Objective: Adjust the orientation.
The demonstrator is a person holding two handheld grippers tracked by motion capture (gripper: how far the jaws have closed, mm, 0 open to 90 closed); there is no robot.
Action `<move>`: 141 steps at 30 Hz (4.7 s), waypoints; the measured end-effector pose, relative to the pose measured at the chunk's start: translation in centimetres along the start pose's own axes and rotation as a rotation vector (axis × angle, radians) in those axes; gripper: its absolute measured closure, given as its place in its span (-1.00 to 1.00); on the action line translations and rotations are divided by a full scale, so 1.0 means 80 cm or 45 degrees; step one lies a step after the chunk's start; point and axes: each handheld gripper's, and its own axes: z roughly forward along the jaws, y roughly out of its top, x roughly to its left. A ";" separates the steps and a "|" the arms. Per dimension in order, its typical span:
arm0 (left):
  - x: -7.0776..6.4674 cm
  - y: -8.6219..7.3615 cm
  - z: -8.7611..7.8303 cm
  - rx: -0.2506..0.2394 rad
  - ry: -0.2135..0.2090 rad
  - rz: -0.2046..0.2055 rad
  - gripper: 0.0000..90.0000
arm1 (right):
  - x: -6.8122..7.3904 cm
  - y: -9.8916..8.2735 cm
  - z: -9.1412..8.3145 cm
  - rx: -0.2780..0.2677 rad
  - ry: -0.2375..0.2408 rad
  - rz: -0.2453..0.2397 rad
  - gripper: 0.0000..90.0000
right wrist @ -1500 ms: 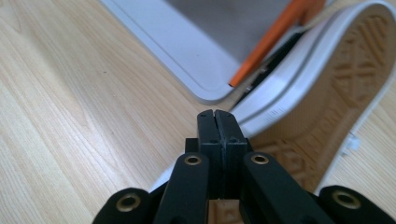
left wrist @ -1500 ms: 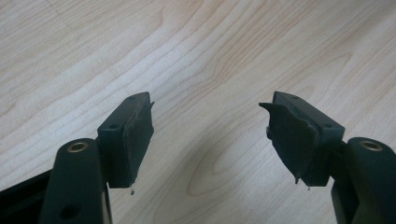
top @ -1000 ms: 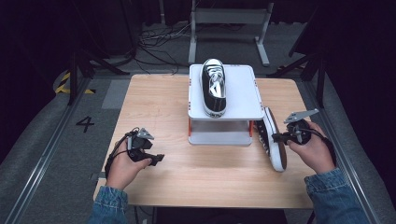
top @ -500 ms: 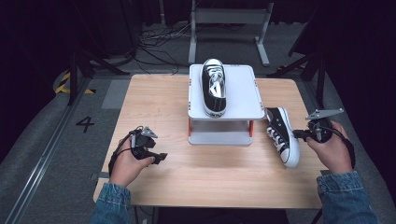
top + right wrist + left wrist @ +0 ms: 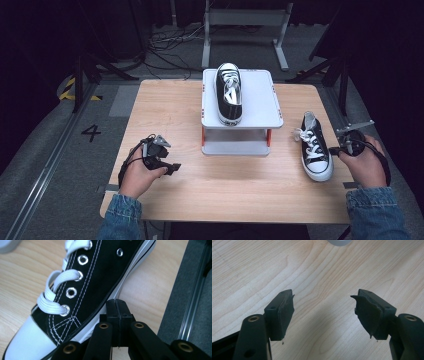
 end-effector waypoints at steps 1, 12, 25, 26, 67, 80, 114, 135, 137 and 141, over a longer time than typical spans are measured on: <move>0.000 0.002 0.001 0.003 -0.002 0.009 -0.30 | -0.002 -0.003 0.003 0.017 -0.004 0.007 1.00; -0.003 0.021 0.014 0.005 -0.023 0.052 -0.30 | 0.031 -0.015 0.036 0.101 0.208 -0.045 1.00; -0.002 0.018 0.011 -0.003 -0.025 0.041 -0.30 | 0.046 0.003 -0.004 -0.092 0.274 -0.142 0.63; -0.002 0.017 0.011 -0.003 -0.026 0.040 -0.30 | 0.041 0.002 -0.008 -0.106 0.244 -0.152 0.53; -0.004 0.028 0.024 0.017 -0.064 0.076 -0.30 | 0.075 -0.008 -0.035 0.116 0.245 -0.229 0.96; -0.002 0.020 0.018 0.015 -0.045 0.052 -0.30 | 0.070 0.002 -0.041 0.033 0.026 0.014 0.96; -0.001 0.012 0.019 0.029 -0.047 0.037 -0.31 | 0.116 0.024 -0.022 -0.072 0.384 -0.448 0.16; -0.002 0.011 0.023 0.051 -0.048 0.035 -0.31 | 0.125 0.038 0.014 -0.087 0.289 -0.610 0.68; -0.002 0.010 0.024 0.052 -0.049 0.035 -0.31 | 0.123 0.038 0.015 -0.074 0.307 -0.562 0.76; -0.001 0.010 0.023 0.045 -0.056 0.036 -0.31 | 0.118 0.042 0.015 -0.041 0.341 -0.493 0.79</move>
